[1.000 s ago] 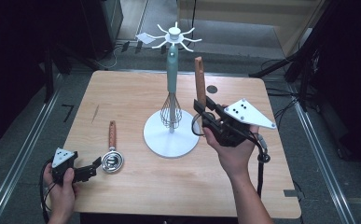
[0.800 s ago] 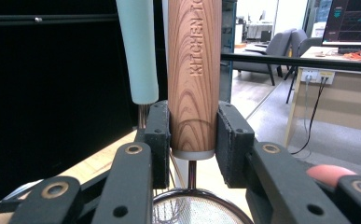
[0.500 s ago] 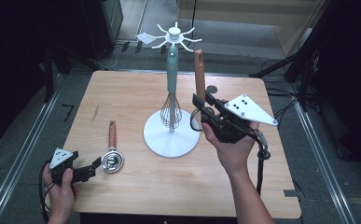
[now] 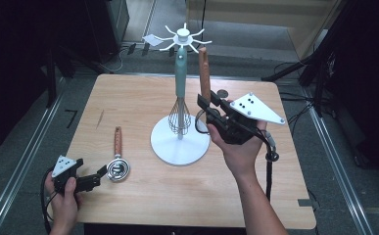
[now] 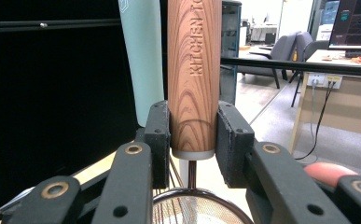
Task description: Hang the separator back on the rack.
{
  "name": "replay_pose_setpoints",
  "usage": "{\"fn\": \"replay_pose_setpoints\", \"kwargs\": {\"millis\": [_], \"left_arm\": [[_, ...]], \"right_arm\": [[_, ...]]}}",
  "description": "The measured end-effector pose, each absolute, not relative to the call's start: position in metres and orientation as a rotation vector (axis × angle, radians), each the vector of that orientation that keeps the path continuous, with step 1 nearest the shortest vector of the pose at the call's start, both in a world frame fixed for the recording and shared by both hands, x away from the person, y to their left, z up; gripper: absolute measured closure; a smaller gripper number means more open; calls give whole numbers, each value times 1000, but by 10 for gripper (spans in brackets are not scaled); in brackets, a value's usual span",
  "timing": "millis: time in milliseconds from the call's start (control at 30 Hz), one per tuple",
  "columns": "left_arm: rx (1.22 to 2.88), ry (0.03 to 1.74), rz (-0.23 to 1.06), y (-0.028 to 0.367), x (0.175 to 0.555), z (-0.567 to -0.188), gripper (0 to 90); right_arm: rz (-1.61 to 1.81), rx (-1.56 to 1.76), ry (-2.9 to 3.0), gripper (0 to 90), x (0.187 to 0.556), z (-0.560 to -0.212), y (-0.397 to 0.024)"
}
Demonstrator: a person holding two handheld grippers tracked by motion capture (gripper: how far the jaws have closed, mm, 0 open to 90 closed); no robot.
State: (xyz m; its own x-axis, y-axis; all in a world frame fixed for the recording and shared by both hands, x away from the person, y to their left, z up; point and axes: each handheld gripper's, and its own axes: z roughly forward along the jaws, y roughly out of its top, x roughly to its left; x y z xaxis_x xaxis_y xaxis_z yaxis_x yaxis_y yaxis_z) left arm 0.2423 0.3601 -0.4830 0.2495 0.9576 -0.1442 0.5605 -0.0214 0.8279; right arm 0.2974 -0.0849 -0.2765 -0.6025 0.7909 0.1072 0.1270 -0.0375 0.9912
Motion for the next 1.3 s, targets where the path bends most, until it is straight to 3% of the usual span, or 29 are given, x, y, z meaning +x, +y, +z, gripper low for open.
{"fn": "replay_pose_setpoints", "kwargs": {"millis": [600, 933, 1033, 1167, 1300], "left_arm": [[1695, 1405, 593, 360, 242, -483, 26], [1689, 1410, 595, 361, 242, -483, 26], [1688, 1411, 596, 361, 242, -483, 26], [1692, 1426, 616, 360, 243, -483, 28], [1698, 1438, 640, 359, 242, -483, 58]], "right_arm": [[1719, 943, 1762, 697, 308, -283, -77], [1751, 923, 1780, 632, 311, -284, -84], [1754, 922, 1759, 686, 310, -283, -88], [1724, 943, 1707, 881, 313, -279, -88], [1692, 865, 1634, 900, 322, -281, -85]]}}
